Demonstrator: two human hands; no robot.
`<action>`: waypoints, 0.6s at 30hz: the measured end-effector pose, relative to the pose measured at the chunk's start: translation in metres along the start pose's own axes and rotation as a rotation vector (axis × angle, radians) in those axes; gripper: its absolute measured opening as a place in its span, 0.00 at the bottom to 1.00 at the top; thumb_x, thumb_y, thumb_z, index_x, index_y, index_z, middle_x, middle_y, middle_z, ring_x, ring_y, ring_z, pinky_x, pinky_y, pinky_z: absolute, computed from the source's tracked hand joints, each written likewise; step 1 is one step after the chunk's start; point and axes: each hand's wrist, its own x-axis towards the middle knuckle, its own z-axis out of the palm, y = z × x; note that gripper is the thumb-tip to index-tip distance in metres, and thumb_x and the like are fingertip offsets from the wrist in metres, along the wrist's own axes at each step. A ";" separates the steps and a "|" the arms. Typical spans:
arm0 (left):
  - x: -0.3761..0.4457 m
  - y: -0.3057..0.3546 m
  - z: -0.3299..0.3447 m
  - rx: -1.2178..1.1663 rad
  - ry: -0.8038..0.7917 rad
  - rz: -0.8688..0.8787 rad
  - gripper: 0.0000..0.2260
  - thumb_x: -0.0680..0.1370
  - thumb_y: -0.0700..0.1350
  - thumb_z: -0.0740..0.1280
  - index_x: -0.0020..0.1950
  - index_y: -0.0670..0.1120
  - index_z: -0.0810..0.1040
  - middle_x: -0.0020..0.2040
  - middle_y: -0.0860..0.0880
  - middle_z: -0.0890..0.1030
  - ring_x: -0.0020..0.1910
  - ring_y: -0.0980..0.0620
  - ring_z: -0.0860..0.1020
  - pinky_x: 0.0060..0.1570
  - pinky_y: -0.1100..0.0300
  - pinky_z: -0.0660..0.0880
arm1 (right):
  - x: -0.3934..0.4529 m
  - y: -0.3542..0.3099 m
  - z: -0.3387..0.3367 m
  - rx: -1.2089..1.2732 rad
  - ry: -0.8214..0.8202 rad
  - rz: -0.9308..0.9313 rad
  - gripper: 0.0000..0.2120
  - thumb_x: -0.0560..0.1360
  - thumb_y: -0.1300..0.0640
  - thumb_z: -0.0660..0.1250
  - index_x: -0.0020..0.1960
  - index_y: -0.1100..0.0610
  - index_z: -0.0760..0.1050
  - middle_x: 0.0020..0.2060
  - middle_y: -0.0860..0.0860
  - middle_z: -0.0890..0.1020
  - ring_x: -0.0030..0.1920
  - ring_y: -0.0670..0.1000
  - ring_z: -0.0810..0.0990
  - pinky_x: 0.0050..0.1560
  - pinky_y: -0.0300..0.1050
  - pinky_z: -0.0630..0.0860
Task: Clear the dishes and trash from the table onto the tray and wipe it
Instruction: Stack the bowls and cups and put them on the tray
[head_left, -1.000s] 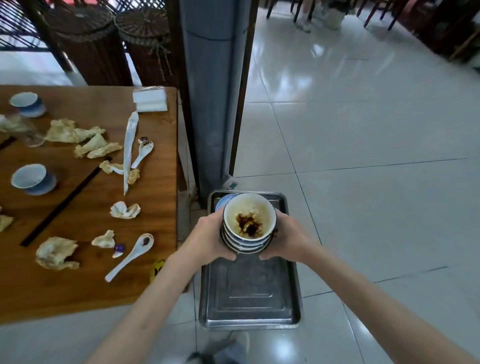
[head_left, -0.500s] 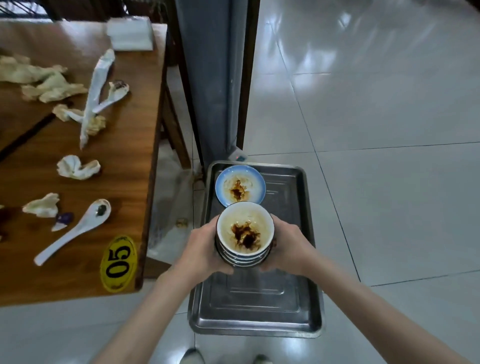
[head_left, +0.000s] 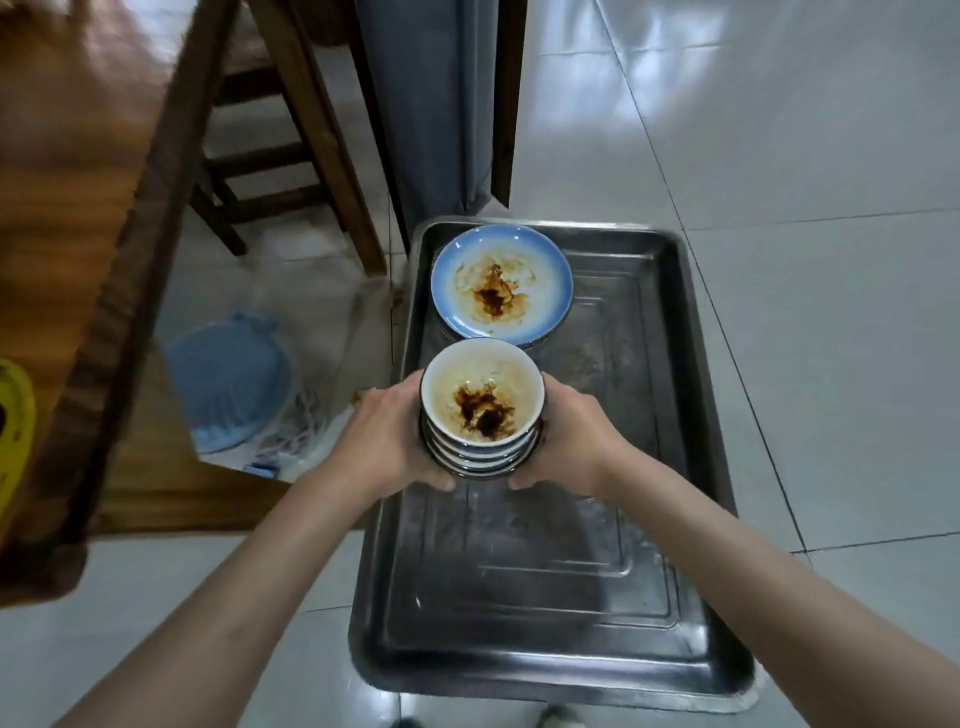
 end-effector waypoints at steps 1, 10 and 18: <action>0.005 -0.003 0.003 0.006 -0.003 -0.003 0.44 0.50 0.46 0.83 0.65 0.48 0.72 0.57 0.51 0.80 0.61 0.48 0.74 0.62 0.48 0.68 | 0.005 0.004 0.004 0.008 0.010 0.008 0.48 0.51 0.60 0.81 0.68 0.47 0.65 0.57 0.47 0.78 0.60 0.52 0.74 0.56 0.46 0.72; 0.033 -0.023 0.010 0.012 -0.076 0.013 0.43 0.54 0.45 0.82 0.67 0.47 0.70 0.58 0.51 0.79 0.62 0.46 0.73 0.66 0.43 0.63 | 0.034 0.017 0.018 0.026 0.053 0.062 0.45 0.51 0.60 0.81 0.65 0.48 0.68 0.49 0.44 0.78 0.55 0.50 0.75 0.47 0.41 0.68; 0.044 -0.027 0.016 0.096 -0.074 -0.005 0.43 0.55 0.48 0.81 0.67 0.50 0.68 0.59 0.54 0.77 0.64 0.49 0.71 0.71 0.45 0.48 | 0.038 0.018 0.019 0.041 0.065 0.100 0.45 0.50 0.62 0.80 0.65 0.47 0.68 0.53 0.47 0.79 0.56 0.51 0.75 0.51 0.44 0.73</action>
